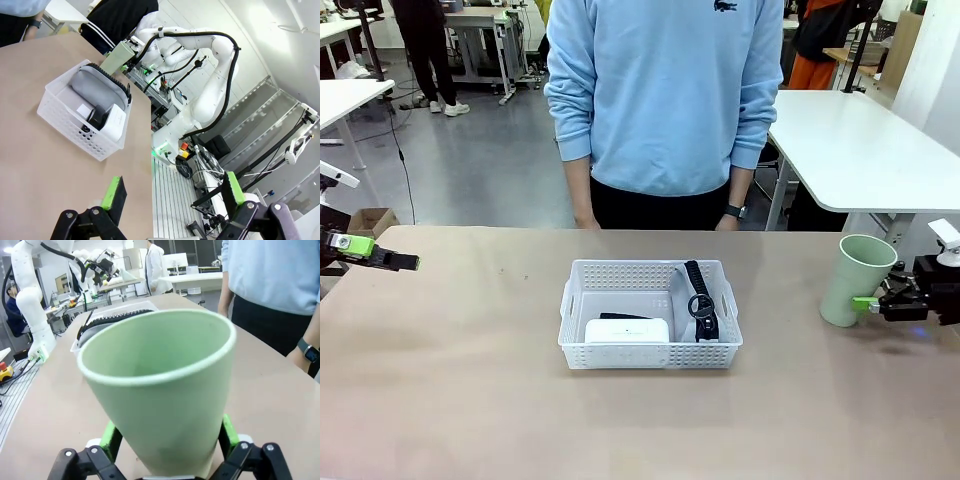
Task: Efficiently arrange items inside the basket to fit them all.
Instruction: Pick up the Reusable plastic cup and place it inside the Organizing basket.
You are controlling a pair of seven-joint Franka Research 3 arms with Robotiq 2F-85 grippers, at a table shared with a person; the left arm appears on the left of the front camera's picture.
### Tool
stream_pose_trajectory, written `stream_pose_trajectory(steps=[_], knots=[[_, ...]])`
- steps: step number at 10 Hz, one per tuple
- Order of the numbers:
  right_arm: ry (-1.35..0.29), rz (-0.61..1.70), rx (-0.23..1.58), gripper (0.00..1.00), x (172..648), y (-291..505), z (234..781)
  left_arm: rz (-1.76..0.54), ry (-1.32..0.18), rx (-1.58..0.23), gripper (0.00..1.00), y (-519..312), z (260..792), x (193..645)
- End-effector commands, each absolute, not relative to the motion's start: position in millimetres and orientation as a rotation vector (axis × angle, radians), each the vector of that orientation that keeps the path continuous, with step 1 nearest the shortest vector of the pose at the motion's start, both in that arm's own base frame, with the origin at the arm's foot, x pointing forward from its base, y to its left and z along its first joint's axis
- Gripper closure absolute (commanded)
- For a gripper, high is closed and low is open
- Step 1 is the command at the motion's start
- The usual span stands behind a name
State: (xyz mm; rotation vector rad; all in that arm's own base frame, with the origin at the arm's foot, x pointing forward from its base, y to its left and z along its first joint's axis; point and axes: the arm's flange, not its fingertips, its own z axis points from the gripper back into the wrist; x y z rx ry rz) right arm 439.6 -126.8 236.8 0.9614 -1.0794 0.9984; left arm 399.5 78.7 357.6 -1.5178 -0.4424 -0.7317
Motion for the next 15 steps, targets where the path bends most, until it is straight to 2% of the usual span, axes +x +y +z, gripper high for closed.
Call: stream_pose_trajectory(steps=[1,4,5,6,7,8,9,10,12,13,14,15], knots=[[-1.076,1.000,0.979,0.00,441.1,-126.4,248.0,-0.730,-0.442,-1.515,0.00,78.3,358.9,397.2],[-1.066,1.009,0.997,0.00,443.4,-123.5,249.7,-0.730,-0.442,-1.515,0.00,78.3,358.9,397.2],[-1.070,1.039,1.008,0.12,441.8,-124.8,249.6,-0.730,-0.442,-1.515,0.00,78.3,358.9,397.2],[-1.056,1.032,1.004,0.56,441.4,-125.5,250.7,-0.730,-0.442,-1.515,0.00,78.3,358.9,397.2],[-1.055,1.025,1.014,0.56,441.1,-126.3,251.4,-0.730,-0.442,-1.515,0.00,78.3,358.9,397.2],[-1.039,1.022,1.024,1.00,440.4,-126.6,250.3,-0.730,-0.442,-1.515,0.00,78.3,358.9,397.2],[-1.029,1.020,1.032,0.70,440.4,-127.0,247.6,-0.730,-0.442,-1.515,0.00,78.3,358.9,397.2],[-1.031,1.019,1.031,1.00,439.6,-128.0,247.9,-0.730,-0.442,-1.515,0.00,78.3,358.9,397.2],[-1.040,1.024,1.027,1.00,438.4,-128.6,251.5,-0.730,-0.442,-1.515,0.00,78.3,358.9,397.2],[-1.050,1.029,1.031,0.70,435.1,-130.2,260.4,-0.730,-0.442,-1.515,0.00,78.3,358.9,397.2],[-1.049,1.028,1.016,0.70,424.9,-137.1,288.1,-0.730,-0.442,-1.515,0.00,78.3,358.9,397.2],[-1.028,1.015,0.972,1.00,408.6,-144.7,326.0,-0.730,-0.442,-1.515,0.00,78.3,358.9,397.2]])
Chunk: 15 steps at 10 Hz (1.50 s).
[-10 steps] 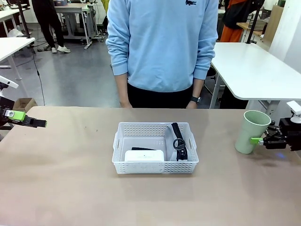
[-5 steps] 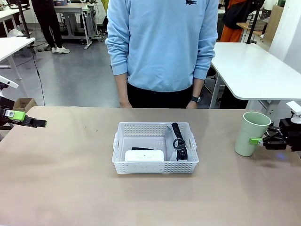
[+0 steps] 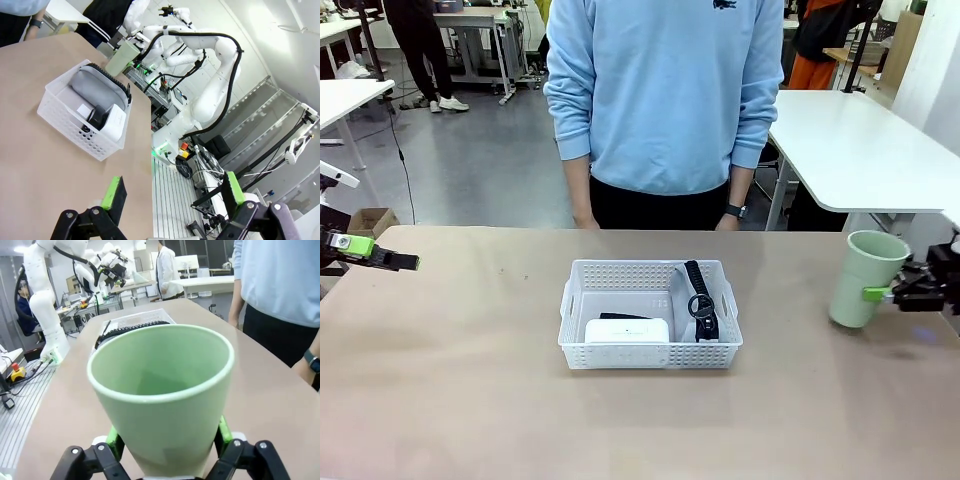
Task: Efficiently arrange items inside the basket to fit them all.
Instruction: Pick up the Reusable plastic cup and place it inside the Organizing basket.
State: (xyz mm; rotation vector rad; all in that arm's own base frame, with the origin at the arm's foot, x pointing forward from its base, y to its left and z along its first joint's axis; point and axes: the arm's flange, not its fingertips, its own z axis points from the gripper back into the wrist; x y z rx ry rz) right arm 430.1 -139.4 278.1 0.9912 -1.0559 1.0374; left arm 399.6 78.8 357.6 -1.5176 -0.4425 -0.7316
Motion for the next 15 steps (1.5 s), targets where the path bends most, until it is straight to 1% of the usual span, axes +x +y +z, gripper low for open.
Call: stream_pose_trajectory(steps=[1,2,3,4,5,6,7,9,10,11,12,13,14,15], knots=[[-1.013,0.994,0.919,0.70,387.2,-149.3,366.9,-0.730,-0.442,-1.515,0.00,78.3,358.9,397.2],[-0.996,1.004,0.860,1.00,363.7,-149.3,402.5,-0.730,-0.442,-1.515,0.00,78.3,358.9,397.2],[-0.965,1.020,0.784,1.00,341.2,-143.7,427.1,-0.730,-0.442,-1.515,0.00,78.3,358.9,397.2],[-0.946,1.027,0.762,1.00,327.2,-138.1,433.6,-0.730,-0.442,-1.515,0.00,78.3,358.9,397.2],[-1.001,1.034,0.765,0.70,322.6,-138.7,431.2,-0.730,-0.442,-1.515,0.00,78.3,358.9,397.2],[-1.116,1.041,0.783,0.22,328.1,-152.5,418.7,-0.730,-0.442,-1.515,0.00,78.3,358.9,397.2],[-1.006,1.048,0.768,0.22,327.2,-151.3,442.5,-0.730,-0.442,-1.515,0.00,78.3,358.9,397.2],[-1.006,1.048,0.768,0.22,327.2,-151.3,442.5,-0.730,-0.442,-1.515,0.00,78.3,358.9,397.2],[-1.024,1.045,0.769,0.14,320.0,-148.8,439.6,-0.730,-0.442,-1.515,0.00,78.3,358.9,397.2],[-0.948,0.994,0.630,0.14,309.4,-138.3,448.4,-0.730,-0.442,-1.515,0.00,78.3,358.9,397.2],[-0.932,1.069,0.512,0.14,304.9,-102.2,484.7,-0.730,-0.442,-1.515,0.00,78.3,358.9,397.2],[-0.921,1.154,0.518,0.14,307.4,-58.4,518.4,-0.730,-0.442,-1.515,0.00,78.3,358.9,397.2],[-0.815,1.228,0.455,0.14,314.3,-5.4,541.8,-0.730,-0.442,-1.515,0.00,78.3,358.9,397.2],[-0.750,1.311,0.442,0.14,324.2,47.1,556.0,-0.730,-0.442,-1.515,0.00,78.3,358.9,397.2]])
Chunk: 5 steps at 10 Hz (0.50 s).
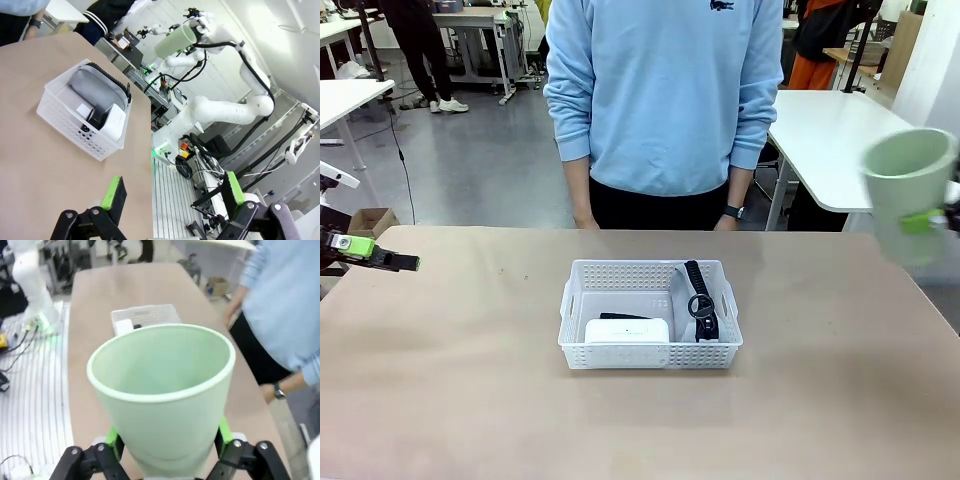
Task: Efficiently arrange items inside the basket to fit them all.
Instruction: Pick up the Reusable plastic cup and place it inside the Organizing basket.
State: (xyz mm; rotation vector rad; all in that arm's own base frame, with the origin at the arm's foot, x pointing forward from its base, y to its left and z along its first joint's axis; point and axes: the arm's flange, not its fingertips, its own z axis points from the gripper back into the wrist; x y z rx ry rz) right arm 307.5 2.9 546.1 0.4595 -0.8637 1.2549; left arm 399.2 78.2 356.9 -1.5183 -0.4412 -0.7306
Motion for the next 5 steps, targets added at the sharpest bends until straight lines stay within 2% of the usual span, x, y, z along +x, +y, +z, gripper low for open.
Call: stream_pose_trajectory(steps=[1,5], knots=[[-0.715,1.406,0.430,0.14,333.1,99.3,565.4,-0.730,-0.442,-1.515,0.00,78.3,358.9,397.2],[-0.564,1.503,0.338,0.14,336.2,266.6,561.7,-0.730,-0.442,-1.515,0.00,78.3,358.9,397.2]])
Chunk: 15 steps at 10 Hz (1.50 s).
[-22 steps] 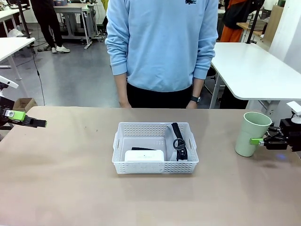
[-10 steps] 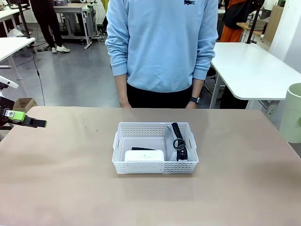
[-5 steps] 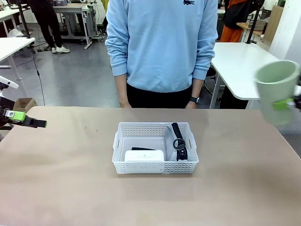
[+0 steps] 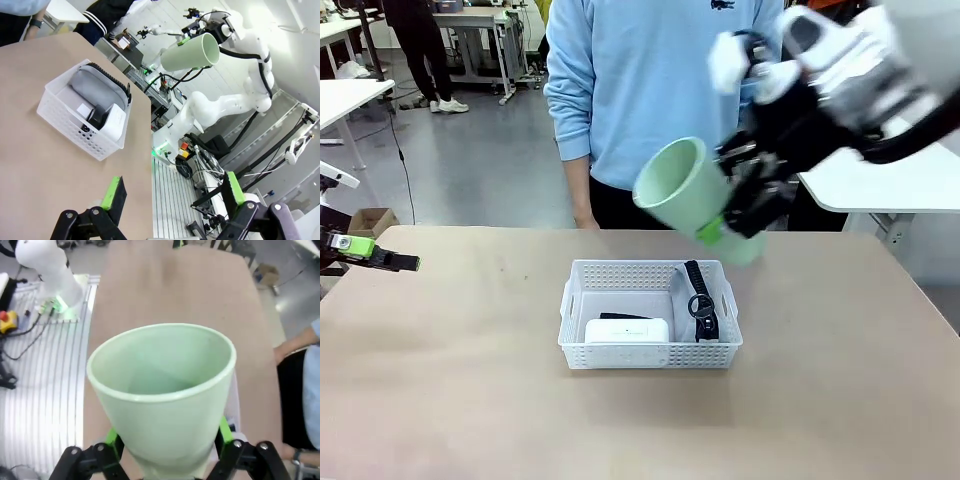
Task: Efficiently arrange items inside the basket to fit them all.
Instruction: Pick up the Reusable plastic cup and place it inside the Organizing basket.
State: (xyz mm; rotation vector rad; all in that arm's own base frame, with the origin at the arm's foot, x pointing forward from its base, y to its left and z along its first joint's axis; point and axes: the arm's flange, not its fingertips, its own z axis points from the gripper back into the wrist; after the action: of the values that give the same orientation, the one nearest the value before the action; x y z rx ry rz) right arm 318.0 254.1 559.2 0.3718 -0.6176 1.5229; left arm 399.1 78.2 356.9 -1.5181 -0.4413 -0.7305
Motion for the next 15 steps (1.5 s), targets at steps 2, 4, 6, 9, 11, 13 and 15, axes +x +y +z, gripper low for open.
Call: stream_pose_trajectory(steps=[2,4,6,9,11,13,15], knots=[[-0.482,1.465,0.257,0.14,347.0,329.1,540.4,-0.730,-0.442,-1.515,0.00,78.3,358.9,397.2],[-0.414,1.474,0.185,0.14,359.4,348.7,520.3,-0.730,-0.442,-1.515,0.00,78.3,358.9,397.2],[-0.445,1.507,0.221,0.14,347.5,344.0,510.3,-0.730,-0.442,-1.515,0.00,78.3,358.9,397.2],[-0.445,1.507,0.221,0.14,347.5,344.0,510.3,-0.730,-0.442,-1.515,0.00,78.3,358.9,397.2],[-0.357,1.488,0.155,0.14,363.2,364.4,506.2,-0.730,-0.442,-1.515,0.00,78.3,358.9,397.2],[-0.249,1.471,0.133,0.14,387.7,391.0,490.0,-0.730,-0.442,-1.515,0.00,78.3,358.9,397.2],[-0.201,1.357,0.134,0.14,406.0,405.6,471.6,-0.730,-0.442,-1.515,0.00,78.3,358.9,397.2]])
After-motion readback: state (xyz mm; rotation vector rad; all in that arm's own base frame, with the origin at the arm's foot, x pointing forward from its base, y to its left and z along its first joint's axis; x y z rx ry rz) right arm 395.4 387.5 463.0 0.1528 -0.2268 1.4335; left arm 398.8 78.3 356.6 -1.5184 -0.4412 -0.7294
